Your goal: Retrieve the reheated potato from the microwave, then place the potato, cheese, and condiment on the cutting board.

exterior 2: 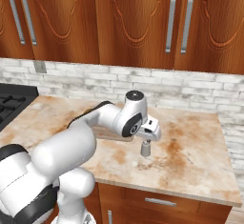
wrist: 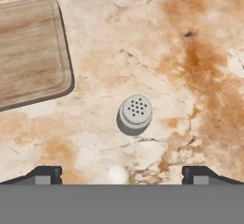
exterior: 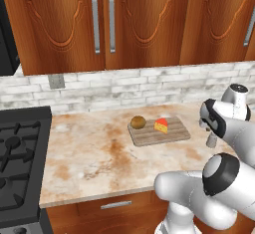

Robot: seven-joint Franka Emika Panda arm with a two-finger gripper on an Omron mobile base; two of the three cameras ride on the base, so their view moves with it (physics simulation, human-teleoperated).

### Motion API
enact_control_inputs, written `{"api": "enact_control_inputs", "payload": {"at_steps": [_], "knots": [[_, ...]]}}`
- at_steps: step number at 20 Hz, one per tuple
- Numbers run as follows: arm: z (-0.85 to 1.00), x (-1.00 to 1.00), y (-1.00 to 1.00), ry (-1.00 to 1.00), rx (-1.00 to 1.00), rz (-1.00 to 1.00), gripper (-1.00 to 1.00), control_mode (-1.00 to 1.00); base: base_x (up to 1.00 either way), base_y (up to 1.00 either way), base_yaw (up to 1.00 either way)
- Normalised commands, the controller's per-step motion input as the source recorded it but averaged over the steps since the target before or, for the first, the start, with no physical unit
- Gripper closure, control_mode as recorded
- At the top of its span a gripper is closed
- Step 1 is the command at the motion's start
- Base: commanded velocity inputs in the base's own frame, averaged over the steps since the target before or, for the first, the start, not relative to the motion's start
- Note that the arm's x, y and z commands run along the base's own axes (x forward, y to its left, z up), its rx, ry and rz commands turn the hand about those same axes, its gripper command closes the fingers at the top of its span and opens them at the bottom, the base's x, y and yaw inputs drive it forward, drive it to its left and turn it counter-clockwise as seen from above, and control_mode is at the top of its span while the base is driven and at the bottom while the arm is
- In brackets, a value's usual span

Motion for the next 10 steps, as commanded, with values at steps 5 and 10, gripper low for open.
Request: {"api": "enact_control_inputs", "payload": {"at_steps": [5, 10], "knots": [[-0.14, 0.12, -0.17, 0.0, 0.0, 0.0, -1.0, -1.0, 0.0, 0.0, 0.0], [-0.21, 0.18, -0.05, 0.0, 0.0, 0.0, -1.0, -1.0, 0.0, 0.0, 0.0]]}}
